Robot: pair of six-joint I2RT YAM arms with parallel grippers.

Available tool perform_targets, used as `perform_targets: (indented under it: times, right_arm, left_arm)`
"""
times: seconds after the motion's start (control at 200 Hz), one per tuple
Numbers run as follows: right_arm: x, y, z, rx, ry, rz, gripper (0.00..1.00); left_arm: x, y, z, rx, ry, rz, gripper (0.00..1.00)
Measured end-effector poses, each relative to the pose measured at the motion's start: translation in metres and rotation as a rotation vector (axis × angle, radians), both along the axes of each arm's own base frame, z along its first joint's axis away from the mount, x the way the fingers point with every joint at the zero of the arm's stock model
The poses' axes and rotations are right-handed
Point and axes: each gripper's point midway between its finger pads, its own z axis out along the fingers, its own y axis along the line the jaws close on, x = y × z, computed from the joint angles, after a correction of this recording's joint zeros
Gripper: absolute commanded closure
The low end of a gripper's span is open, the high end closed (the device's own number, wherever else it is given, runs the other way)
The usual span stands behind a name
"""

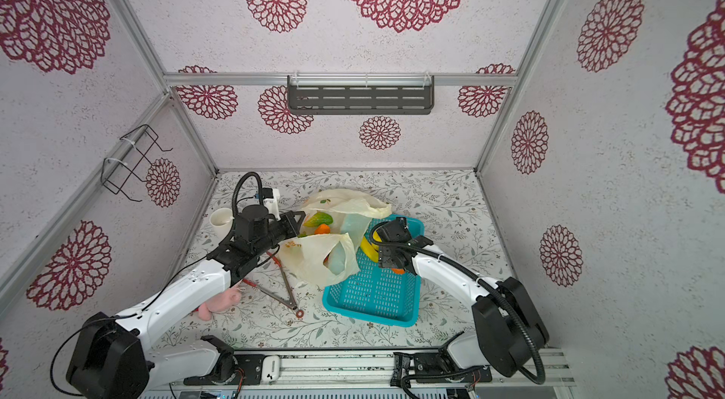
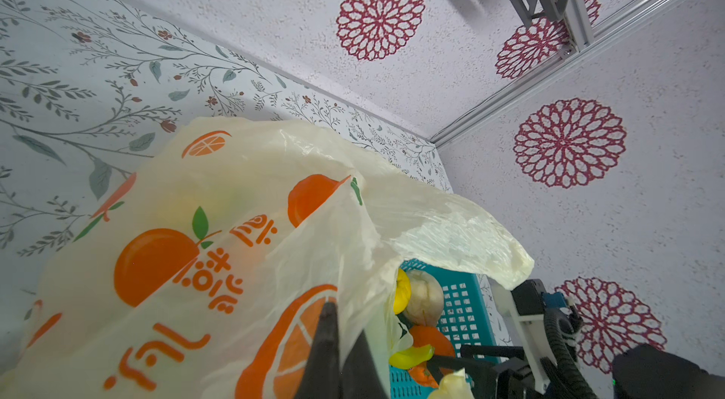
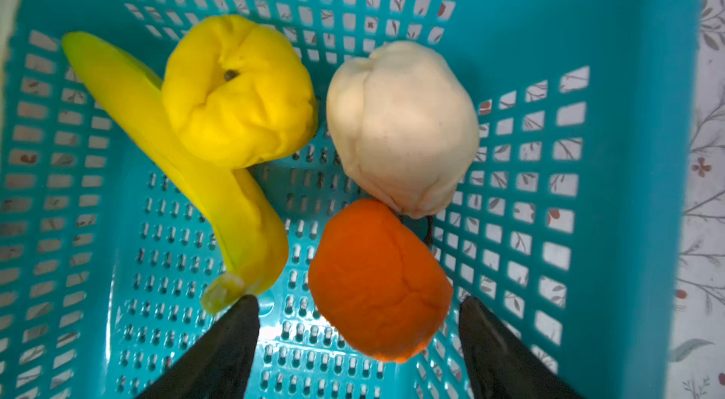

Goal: Place the fruits into the plastic bag
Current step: 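Lower the right gripper into the basket onto the large orange fruit, then grasp the large orange fruit with the right gripper and drop it into the bag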

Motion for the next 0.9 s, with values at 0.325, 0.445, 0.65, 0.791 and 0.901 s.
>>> perform_targets:
  times: [0.325,0.445,0.65,0.791,0.901]
  right_arm:
    - [-0.009,0.015,-0.028,0.049,0.108,0.063,0.24]
    - [-0.013,0.017,-0.035,0.066,0.123,0.071,0.25]
    - [-0.007,0.021,-0.033,0.084,0.092,0.074,0.38]
    - [-0.003,0.023,-0.031,0.089,0.073,0.077,0.54]
    - [-0.002,0.023,-0.030,0.092,0.067,0.071,0.58]
  left_arm:
    - [0.000,0.001,0.000,0.002,0.001,0.003,1.00]
    - [0.000,0.001,0.000,0.002,0.001,0.003,1.00]
    - [0.000,0.001,0.000,0.002,0.001,0.003,1.00]
    - [0.000,0.001,0.000,0.002,0.001,0.003,1.00]
    - [0.000,0.001,0.000,0.002,0.001,0.003,1.00]
